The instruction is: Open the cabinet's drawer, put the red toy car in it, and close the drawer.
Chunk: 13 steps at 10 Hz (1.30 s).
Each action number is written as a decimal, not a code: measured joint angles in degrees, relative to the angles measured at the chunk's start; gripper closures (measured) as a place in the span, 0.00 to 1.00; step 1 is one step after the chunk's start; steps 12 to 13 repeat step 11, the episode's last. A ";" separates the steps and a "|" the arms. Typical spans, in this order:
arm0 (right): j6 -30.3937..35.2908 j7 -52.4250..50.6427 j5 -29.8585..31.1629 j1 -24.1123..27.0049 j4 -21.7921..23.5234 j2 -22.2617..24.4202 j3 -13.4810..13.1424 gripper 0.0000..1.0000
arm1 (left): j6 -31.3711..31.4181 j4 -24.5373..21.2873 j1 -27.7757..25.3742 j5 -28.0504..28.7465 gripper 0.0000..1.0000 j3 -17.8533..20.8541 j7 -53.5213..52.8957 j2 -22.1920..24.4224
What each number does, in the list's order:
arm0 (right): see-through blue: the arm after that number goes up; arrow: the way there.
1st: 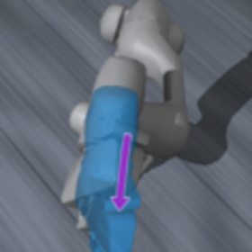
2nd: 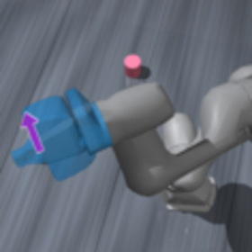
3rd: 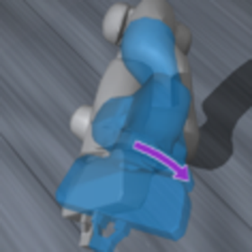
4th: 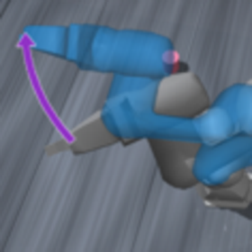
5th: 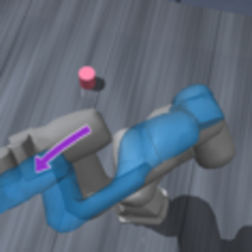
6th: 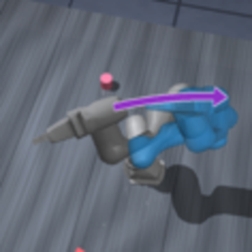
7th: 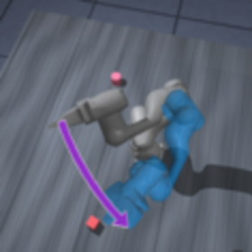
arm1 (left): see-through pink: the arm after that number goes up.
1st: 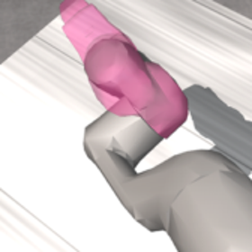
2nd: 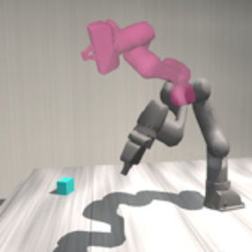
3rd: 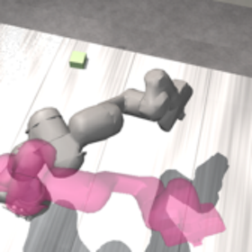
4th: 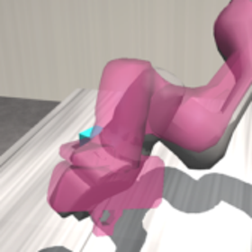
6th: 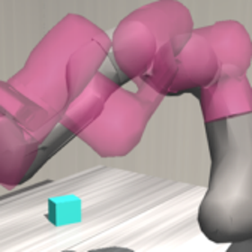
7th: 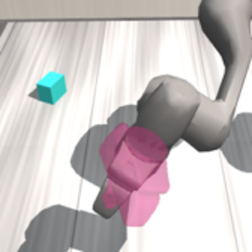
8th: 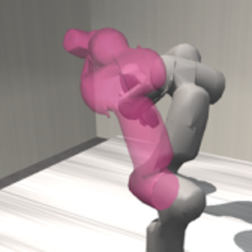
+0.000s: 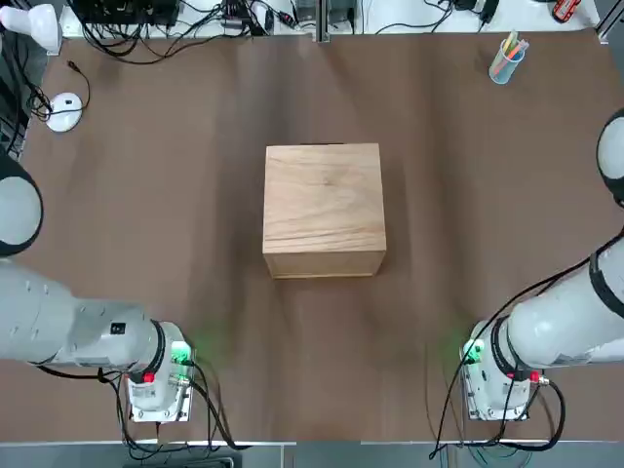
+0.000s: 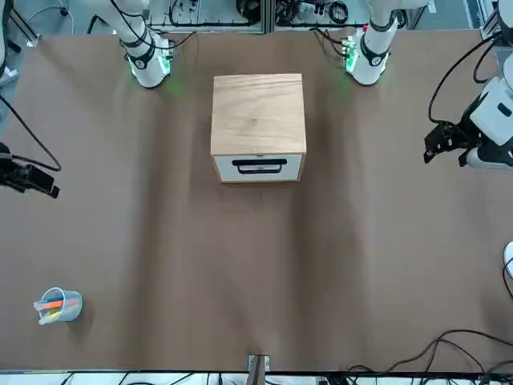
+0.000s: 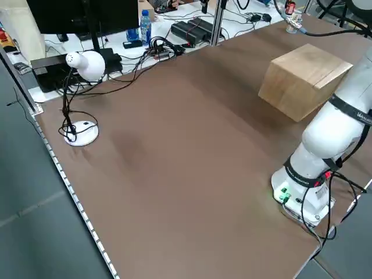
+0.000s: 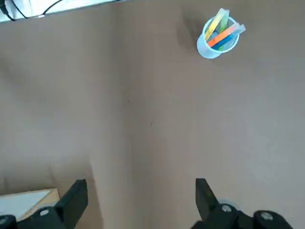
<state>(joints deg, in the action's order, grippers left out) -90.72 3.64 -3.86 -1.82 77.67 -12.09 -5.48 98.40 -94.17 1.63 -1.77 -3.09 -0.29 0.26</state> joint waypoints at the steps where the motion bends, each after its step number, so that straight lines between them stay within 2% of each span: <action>1: -0.60 -0.99 0.00 -0.01 2.36 1.63 0.07 0.00 | 0.00 0.02 -0.01 0.00 0.02 0.01 0.00 0.00; 5: -1.29 -2.01 1.47 -1.12 6.05 3.90 0.73 0.00 | 0.00 0.05 -0.03 0.00 0.02 0.05 -0.01 0.00; 13: -1.75 -2.81 2.97 -1.45 7.20 4.14 0.74 0.00 | 0.00 0.33 -0.03 0.00 0.02 0.06 -0.02 0.00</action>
